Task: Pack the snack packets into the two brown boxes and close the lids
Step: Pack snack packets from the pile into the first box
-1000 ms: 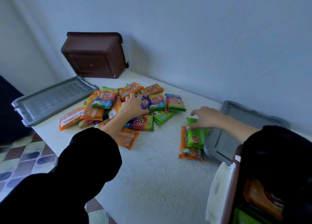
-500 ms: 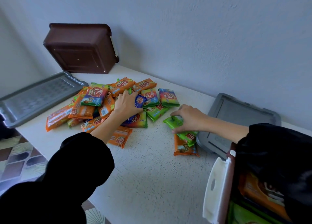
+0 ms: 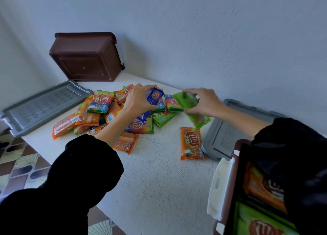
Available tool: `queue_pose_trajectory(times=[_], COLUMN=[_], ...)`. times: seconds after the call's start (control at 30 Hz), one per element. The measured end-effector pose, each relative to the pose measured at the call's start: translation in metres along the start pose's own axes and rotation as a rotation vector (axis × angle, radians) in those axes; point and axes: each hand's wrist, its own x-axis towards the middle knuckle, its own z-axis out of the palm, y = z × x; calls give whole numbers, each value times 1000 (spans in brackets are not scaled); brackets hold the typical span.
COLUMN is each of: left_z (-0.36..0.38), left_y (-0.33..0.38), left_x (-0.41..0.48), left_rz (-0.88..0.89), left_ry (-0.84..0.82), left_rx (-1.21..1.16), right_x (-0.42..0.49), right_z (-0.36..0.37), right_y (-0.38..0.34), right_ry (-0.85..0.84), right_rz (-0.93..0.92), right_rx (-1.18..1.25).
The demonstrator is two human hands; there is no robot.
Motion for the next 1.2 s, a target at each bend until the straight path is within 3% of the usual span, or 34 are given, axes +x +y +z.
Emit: queue_pose_trajectory(times=[0.13,0.47,0.7,0.93,1.2], left_z=[-20,-40,-25,8,43], left_y=[38,161,214,240,240], left_x=[-6,-59,-126,-182,-195], left_rz=[165,632,896,1140,1156], left_ry=[-16,-268,-508,-702,-738], left_rx=[-28,-119,-98,90,320], right_x=[-21,-163,-268,-330,-348], right_z=[-48,-124,-129,-99,-70], right_y=[1,29,40,60,65], right_ry=[102,4,-157,-289,-367], right_rz=[-4,115,155,180,117], right_rx=[-35,-154,-160,-237,-398])
